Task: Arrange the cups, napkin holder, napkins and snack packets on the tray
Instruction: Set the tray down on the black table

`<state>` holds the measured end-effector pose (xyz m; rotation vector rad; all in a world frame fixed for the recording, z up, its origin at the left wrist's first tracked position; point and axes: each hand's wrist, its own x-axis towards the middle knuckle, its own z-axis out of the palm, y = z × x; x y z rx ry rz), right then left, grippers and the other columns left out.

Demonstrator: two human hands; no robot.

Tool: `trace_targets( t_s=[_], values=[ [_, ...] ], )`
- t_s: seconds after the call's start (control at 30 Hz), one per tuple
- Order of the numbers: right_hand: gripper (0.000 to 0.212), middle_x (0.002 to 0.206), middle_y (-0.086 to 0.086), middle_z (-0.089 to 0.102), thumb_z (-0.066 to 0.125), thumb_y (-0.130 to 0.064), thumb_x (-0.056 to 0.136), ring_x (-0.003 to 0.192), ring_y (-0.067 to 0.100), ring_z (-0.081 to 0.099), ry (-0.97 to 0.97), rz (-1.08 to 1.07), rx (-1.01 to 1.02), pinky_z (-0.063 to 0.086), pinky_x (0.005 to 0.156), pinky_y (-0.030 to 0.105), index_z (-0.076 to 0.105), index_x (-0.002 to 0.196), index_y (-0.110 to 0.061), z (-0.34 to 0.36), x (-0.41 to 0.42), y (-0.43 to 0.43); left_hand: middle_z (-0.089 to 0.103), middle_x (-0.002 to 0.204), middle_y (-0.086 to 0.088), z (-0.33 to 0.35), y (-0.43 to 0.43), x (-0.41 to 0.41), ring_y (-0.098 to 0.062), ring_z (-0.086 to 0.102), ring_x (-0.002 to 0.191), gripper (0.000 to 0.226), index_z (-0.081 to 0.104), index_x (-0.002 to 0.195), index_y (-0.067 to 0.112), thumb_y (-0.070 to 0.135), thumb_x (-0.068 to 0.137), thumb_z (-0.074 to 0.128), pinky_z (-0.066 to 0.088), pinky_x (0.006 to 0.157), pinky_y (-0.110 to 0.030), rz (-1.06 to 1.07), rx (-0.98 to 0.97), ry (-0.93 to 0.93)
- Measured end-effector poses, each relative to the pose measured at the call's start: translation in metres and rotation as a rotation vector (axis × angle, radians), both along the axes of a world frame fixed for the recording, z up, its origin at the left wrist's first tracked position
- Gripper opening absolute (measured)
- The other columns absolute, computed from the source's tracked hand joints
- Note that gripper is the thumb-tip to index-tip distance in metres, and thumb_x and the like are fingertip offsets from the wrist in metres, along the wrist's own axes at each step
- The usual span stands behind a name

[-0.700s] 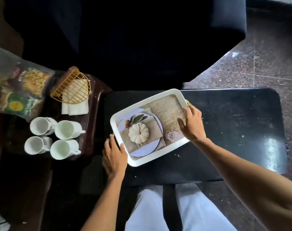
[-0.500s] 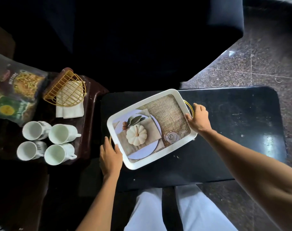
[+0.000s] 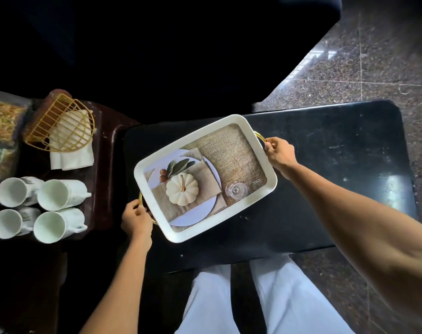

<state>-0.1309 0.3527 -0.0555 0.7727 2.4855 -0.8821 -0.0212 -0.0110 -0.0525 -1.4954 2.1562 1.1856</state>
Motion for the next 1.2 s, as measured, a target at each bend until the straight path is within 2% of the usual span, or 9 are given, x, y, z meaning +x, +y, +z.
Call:
trace_targets(
  t_s=[0.07,0.13,0.27,0.47,0.57,0.73,0.9,1.1,1.2],
  values=[
    [0.026,0.106,0.014,0.074,0.051,-0.017,0.101,0.091,0.022,0.065,0.022,-0.072,-0.024,0.047,0.082,0.027,0.073,0.114,-0.008,0.004,0.008,0.013,0.073,0.114,-0.014,0.004,0.006,-0.002,-0.02,0.066,0.093,0.029,0.065,0.127,0.01,0.007,0.102,0.051,0.054,0.083,-0.035,-0.004,-0.032,0.033],
    [0.024,0.102,0.013,0.075,0.053,-0.013,0.099,0.083,0.018,0.063,0.033,-0.105,-0.031,0.046,0.077,0.023,0.073,0.113,-0.008,0.01,0.017,0.031,0.073,0.108,-0.011,0.009,0.015,-0.004,-0.02,0.068,0.09,0.028,0.067,0.125,0.012,0.008,0.101,0.053,0.057,0.081,-0.037,-0.021,-0.032,0.058],
    [0.023,0.098,0.012,0.076,0.055,-0.011,0.097,0.084,0.023,0.07,0.034,-0.183,-0.043,0.059,0.085,0.034,0.074,0.11,-0.009,0.024,0.042,0.073,0.071,0.095,-0.003,0.02,0.045,-0.01,-0.015,0.068,0.077,0.026,0.069,0.122,0.015,0.01,0.1,0.056,0.058,0.077,-0.036,-0.088,-0.004,0.082],
    [0.022,0.09,0.005,0.074,0.057,-0.012,0.095,0.08,0.018,0.069,0.02,-0.322,-0.05,0.061,0.085,0.04,0.075,0.106,-0.015,0.033,0.08,0.133,0.066,0.081,0.008,0.027,0.101,-0.015,-0.002,0.065,0.072,0.026,0.069,0.122,0.016,0.009,0.099,0.057,0.053,0.065,-0.025,-0.167,0.059,0.08],
    [0.023,0.096,0.007,0.075,0.057,-0.013,0.095,0.09,0.023,0.071,-0.003,-0.364,-0.059,0.059,0.089,0.044,0.075,0.11,-0.014,0.033,0.094,0.157,0.07,0.085,0.003,0.027,0.124,-0.018,-0.006,0.068,0.074,0.026,0.069,0.122,0.015,0.009,0.1,0.057,0.056,0.069,-0.029,-0.203,0.101,0.065],
    [0.024,0.099,0.004,0.072,0.057,-0.012,0.097,0.092,0.022,0.069,-0.026,-0.42,-0.052,0.06,0.089,0.045,0.072,0.116,-0.011,0.025,0.102,0.183,0.071,0.089,0.001,0.019,0.152,-0.021,0.002,0.064,0.071,0.027,0.069,0.121,0.015,0.007,0.099,0.058,0.048,0.057,-0.016,-0.249,0.092,0.054],
    [0.024,0.105,0.006,0.073,0.056,-0.012,0.098,0.099,0.024,0.068,-0.044,-0.436,-0.073,0.057,0.095,0.047,0.071,0.117,-0.012,0.015,0.101,0.197,0.068,0.083,0.008,0.007,0.168,-0.024,0.001,0.064,0.073,0.028,0.069,0.123,0.016,0.006,0.098,0.058,0.05,0.06,-0.019,-0.256,0.08,0.029],
    [0.028,0.112,0.009,0.072,0.056,-0.016,0.096,0.105,0.026,0.066,-0.079,-0.422,-0.068,0.053,0.099,0.049,0.07,0.12,-0.011,0.009,0.096,0.205,0.069,0.083,0.004,-0.008,0.177,-0.025,0.001,0.065,0.072,0.028,0.07,0.121,0.017,0.007,0.098,0.058,0.05,0.06,-0.019,-0.258,0.052,0.016],
    [0.029,0.11,0.008,0.072,0.054,-0.017,0.096,0.105,0.025,0.066,-0.101,-0.418,-0.068,0.053,0.099,0.047,0.07,0.12,-0.011,0.01,0.095,0.207,0.069,0.084,0.005,-0.014,0.179,-0.026,0.001,0.065,0.074,0.028,0.07,0.122,0.017,0.008,0.098,0.058,0.056,0.068,-0.025,-0.252,0.036,0.008]
  ],
)
